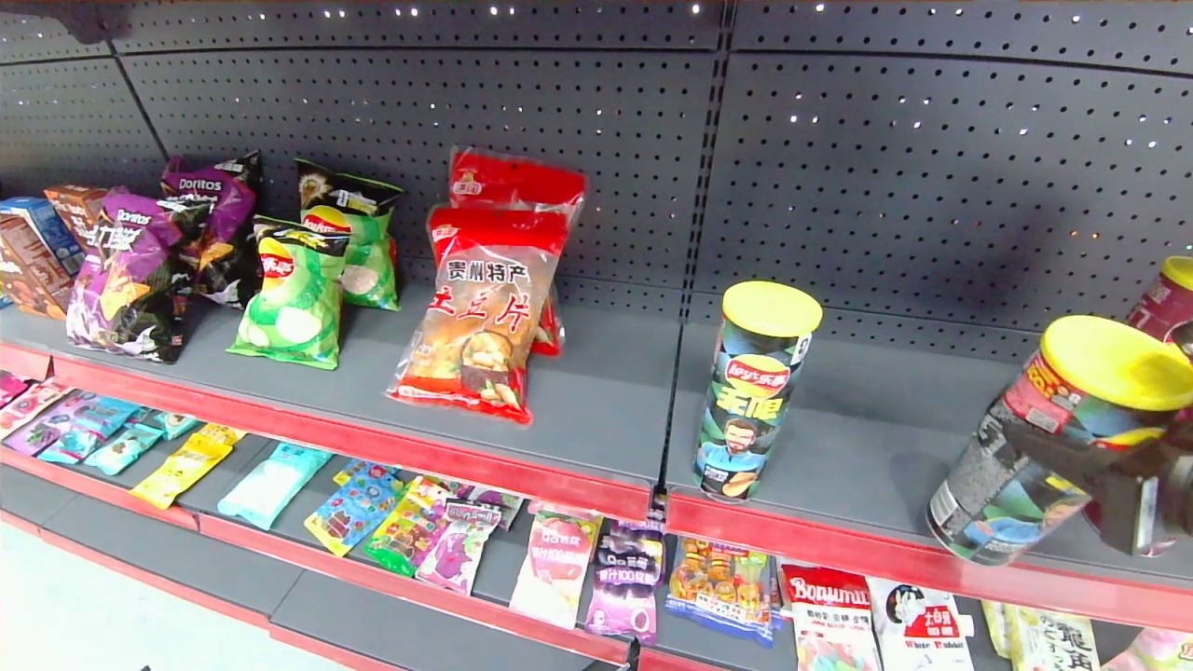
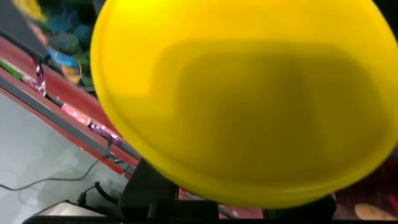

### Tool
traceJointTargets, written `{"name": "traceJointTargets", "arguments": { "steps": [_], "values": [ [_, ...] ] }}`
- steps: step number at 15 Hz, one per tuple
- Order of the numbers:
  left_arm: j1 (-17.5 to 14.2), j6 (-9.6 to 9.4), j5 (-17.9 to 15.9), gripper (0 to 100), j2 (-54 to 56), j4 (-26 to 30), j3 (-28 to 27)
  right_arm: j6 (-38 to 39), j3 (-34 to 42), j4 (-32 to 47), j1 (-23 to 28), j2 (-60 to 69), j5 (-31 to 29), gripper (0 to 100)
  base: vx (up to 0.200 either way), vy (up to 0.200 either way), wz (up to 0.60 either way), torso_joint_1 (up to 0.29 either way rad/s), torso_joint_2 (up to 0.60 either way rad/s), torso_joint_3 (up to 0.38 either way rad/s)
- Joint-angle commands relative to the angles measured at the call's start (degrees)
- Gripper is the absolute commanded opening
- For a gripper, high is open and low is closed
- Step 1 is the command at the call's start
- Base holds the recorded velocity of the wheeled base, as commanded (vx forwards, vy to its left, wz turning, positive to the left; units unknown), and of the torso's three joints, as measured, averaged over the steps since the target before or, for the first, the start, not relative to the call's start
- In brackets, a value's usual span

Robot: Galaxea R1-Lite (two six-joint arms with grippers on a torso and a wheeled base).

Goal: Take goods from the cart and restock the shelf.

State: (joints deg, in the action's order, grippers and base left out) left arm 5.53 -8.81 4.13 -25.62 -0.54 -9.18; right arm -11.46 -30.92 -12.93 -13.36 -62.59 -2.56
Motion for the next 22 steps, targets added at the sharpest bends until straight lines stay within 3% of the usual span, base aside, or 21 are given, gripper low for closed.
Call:
{"name": "traceJointTargets", "arguments": {
  "steps": [1,3,6,7,9,10,11,13,15,20,22],
  "values": [
    [-0.09,0.90,0.61,100,1.54,0.27,0.13,0.82,-3.27,-6.84,0.09,-10.10,0.45,0,0.000,0.000,0.00,0.000,0.00,0.000],
    [-0.61,1.69,1.14,100,-0.22,1.24,-0.84,0.47,-3.89,-13.43,1.06,-14.49,2.74,0,0.000,0.000,0.00,0.000,0.00,0.000],
    [-3.07,1.96,2.99,100,3.21,2.73,-0.05,0.74,-8.02,-16.07,1.41,-20.29,3.53,0,0.000,0.000,0.00,0.000,0.00,0.000],
    [-3.07,2.40,2.28,100,7.08,4.67,1.80,1.00,-9.95,-15.89,1.23,-21.44,5.11,0,0.000,0.000,0.00,0.000,0.00,0.000],
    [-1.93,2.49,-4.75,100,17.54,5.11,5.58,1.00,-11.98,-15.54,1.23,-23.11,6.95,0,0.000,0.000,0.00,0.000,0.00,0.000],
    [-2.19,3.19,-5.01,100,19.21,5.19,5.58,1.00,-13.03,-15.54,1.32,-23.99,6.95,0,0.000,0.000,0.00,0.000,0.00,0.000],
    [-2.81,5.39,-3.52,100,19.74,5.19,5.66,1.09,-13.56,-15.45,1.32,-24.43,6.87,0,0.000,0.000,0.00,0.000,0.00,0.000],
    [-3.25,7.50,-0.35,100,21.49,5.11,5.84,1.09,-15.23,-15.28,1.23,-25.83,6.69,0,0.000,0.000,0.00,0.000,0.00,0.000],
    [-4.39,7.50,-0.97,100,23.25,4.93,6.02,1.09,-17.07,-15.28,1.23,-27.24,6.43,0,0.000,0.000,0.00,0.000,0.00,0.000],
    [-4.66,7.41,2.46,100,24.13,4.93,6.02,1.18,-16.90,-15.45,1.50,-27.24,5.90,0,0.000,0.000,0.00,0.000,0.00,0.000],
    [-5.36,6.18,3.16,100,25.27,4.76,6.10,1.18,-16.55,-15.45,1.50,-26.80,5.81,0,0.000,0.000,0.00,0.000,0.00,0.000]
  ]
}}
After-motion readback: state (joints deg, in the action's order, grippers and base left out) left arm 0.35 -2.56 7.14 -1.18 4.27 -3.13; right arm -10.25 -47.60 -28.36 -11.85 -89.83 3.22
